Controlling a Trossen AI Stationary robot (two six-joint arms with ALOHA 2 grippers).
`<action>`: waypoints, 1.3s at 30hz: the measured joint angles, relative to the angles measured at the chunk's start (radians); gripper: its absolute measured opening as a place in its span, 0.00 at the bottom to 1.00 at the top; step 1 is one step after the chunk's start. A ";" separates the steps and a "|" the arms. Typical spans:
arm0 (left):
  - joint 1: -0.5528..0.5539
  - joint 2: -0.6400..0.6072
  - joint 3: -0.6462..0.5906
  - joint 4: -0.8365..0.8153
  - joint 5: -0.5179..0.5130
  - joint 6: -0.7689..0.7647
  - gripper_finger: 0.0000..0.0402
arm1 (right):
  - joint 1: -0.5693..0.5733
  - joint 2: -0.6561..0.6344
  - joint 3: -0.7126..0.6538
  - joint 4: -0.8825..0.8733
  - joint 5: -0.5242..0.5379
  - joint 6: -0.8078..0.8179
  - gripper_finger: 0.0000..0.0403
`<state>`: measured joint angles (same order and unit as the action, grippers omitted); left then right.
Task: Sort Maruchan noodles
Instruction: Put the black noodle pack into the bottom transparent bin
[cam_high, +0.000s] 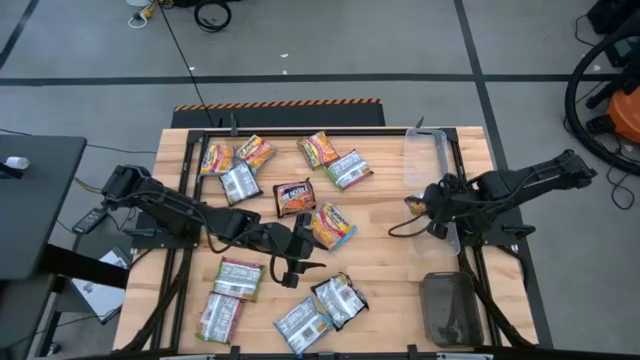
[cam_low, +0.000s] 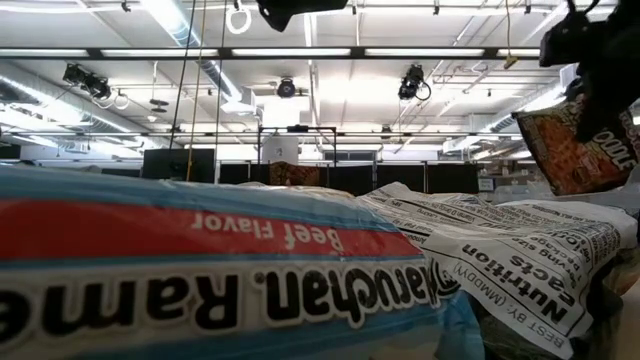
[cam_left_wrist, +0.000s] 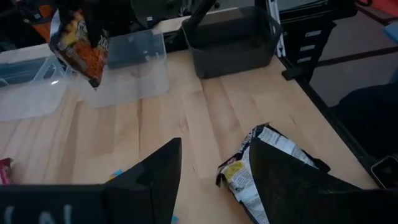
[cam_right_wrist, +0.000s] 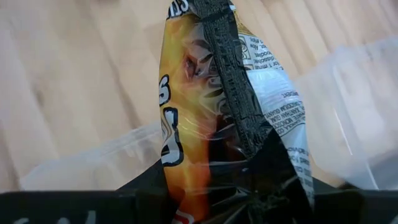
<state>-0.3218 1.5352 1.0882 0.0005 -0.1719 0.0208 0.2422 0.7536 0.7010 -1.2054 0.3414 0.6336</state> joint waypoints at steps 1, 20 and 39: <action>0.001 0.000 0.000 0.004 0.000 0.000 0.48 | -0.018 0.014 0.000 -0.001 -0.003 -0.001 0.35; 0.006 0.000 0.000 0.026 0.000 0.018 0.48 | -0.180 0.139 0.017 0.001 -0.175 -0.231 0.51; 0.009 0.000 0.001 0.032 0.000 0.018 0.48 | -0.234 0.283 0.025 -0.112 -0.243 -0.406 0.32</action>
<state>-0.3128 1.5352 1.0893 0.0322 -0.1720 0.0391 0.0078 1.0362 0.7261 -1.3176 0.0988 0.2279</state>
